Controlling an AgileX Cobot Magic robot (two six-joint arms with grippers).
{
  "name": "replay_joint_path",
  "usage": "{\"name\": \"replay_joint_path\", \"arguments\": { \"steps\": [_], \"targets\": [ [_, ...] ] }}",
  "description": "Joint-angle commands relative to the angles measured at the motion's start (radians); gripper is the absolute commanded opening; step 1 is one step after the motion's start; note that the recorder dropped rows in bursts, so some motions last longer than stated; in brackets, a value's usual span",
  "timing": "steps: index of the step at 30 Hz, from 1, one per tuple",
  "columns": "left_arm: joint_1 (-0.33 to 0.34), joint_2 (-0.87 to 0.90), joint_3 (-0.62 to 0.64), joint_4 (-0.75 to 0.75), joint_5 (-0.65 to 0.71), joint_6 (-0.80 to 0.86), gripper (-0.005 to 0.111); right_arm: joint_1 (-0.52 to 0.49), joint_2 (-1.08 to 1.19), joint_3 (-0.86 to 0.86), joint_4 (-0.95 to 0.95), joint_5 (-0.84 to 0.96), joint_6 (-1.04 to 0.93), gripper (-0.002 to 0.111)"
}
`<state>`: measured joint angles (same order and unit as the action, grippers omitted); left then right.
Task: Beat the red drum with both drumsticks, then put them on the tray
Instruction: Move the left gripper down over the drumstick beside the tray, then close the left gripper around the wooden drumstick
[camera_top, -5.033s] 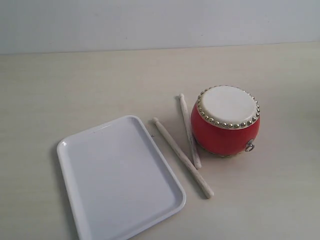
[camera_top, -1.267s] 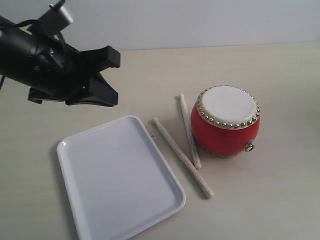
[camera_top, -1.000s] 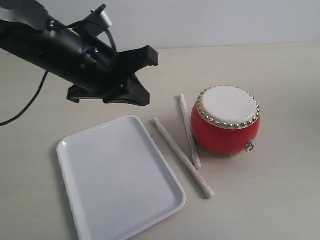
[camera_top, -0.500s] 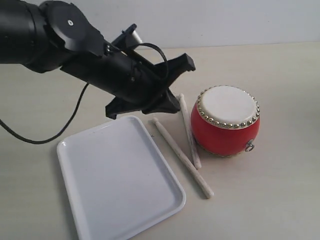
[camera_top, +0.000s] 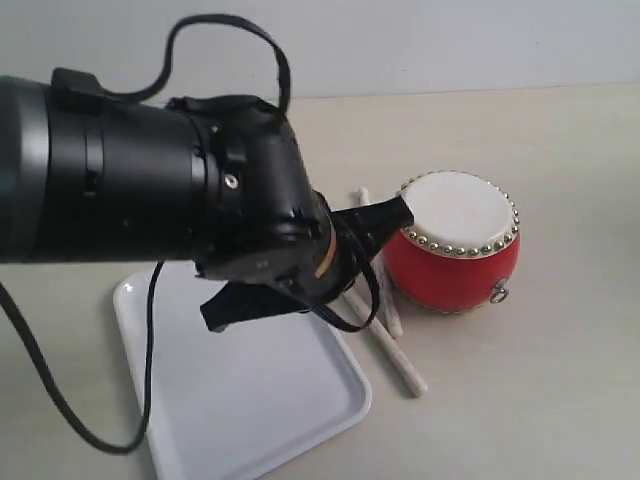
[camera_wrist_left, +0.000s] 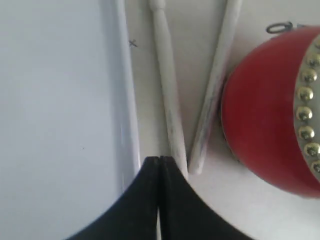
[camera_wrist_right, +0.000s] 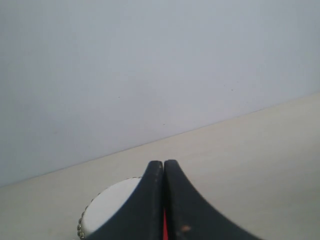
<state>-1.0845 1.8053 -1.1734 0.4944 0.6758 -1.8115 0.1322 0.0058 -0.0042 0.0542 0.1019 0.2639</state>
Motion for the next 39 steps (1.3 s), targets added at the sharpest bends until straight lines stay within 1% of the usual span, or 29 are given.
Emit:
{"name": "replay_joint_path", "arguments": {
  "steps": [1, 4, 5, 8, 13, 14, 16, 21, 23, 27, 31, 35, 39],
  "targets": [
    [-0.107, 0.006, -0.024, 0.235, 0.079, -0.313, 0.0, -0.006, -0.006, 0.004, -0.009, -0.014, -0.001, 0.0],
    [-0.123, 0.012, -0.028, 0.268, 0.061, -0.313, 0.0, -0.006, -0.006, 0.004, -0.009, -0.014, -0.001, 0.0],
    [-0.123, 0.019, -0.024, 0.268, 0.028, -0.313, 0.0, -0.006, -0.006, 0.004, -0.009, -0.014, -0.001, 0.0],
    [-0.123, 0.027, -0.024, 0.188, -0.048, -0.313, 0.0, -0.006, -0.006, 0.004, -0.009, -0.014, -0.001, 0.0],
    [-0.122, 0.081, -0.042, 0.08, -0.126, -0.313, 0.001, -0.006, -0.006, 0.004, -0.007, -0.014, -0.001, 0.0],
    [-0.122, 0.095, -0.048, 0.067, -0.139, -0.313, 0.003, -0.006, -0.006, 0.004, -0.007, -0.014, -0.001, 0.0],
    [-0.122, 0.121, -0.063, 0.066, -0.155, -0.313, 0.011, -0.006, -0.006, 0.004, -0.007, -0.014, -0.001, 0.0],
    [-0.111, 0.145, -0.097, 0.069, -0.155, -0.301, 0.042, -0.006, -0.006, 0.004, -0.007, -0.014, -0.001, 0.0],
    [-0.107, 0.145, -0.097, 0.067, -0.139, -0.281, 0.047, -0.006, -0.006, 0.004, -0.007, -0.014, -0.001, 0.0],
    [-0.107, 0.148, -0.097, 0.026, -0.12, -0.195, 0.048, -0.006, -0.006, 0.004, -0.007, -0.014, -0.001, 0.0],
    [-0.107, 0.166, -0.097, -0.033, -0.133, -0.149, 0.047, -0.006, -0.006, 0.004, -0.007, -0.014, -0.001, 0.0],
    [-0.102, 0.193, -0.097, -0.082, -0.163, -0.134, 0.047, -0.006, -0.006, 0.004, -0.007, -0.014, -0.001, 0.0],
    [-0.095, 0.195, -0.097, -0.082, -0.17, -0.134, 0.047, -0.006, -0.006, 0.004, -0.007, -0.014, -0.001, 0.0]
  ]
}}
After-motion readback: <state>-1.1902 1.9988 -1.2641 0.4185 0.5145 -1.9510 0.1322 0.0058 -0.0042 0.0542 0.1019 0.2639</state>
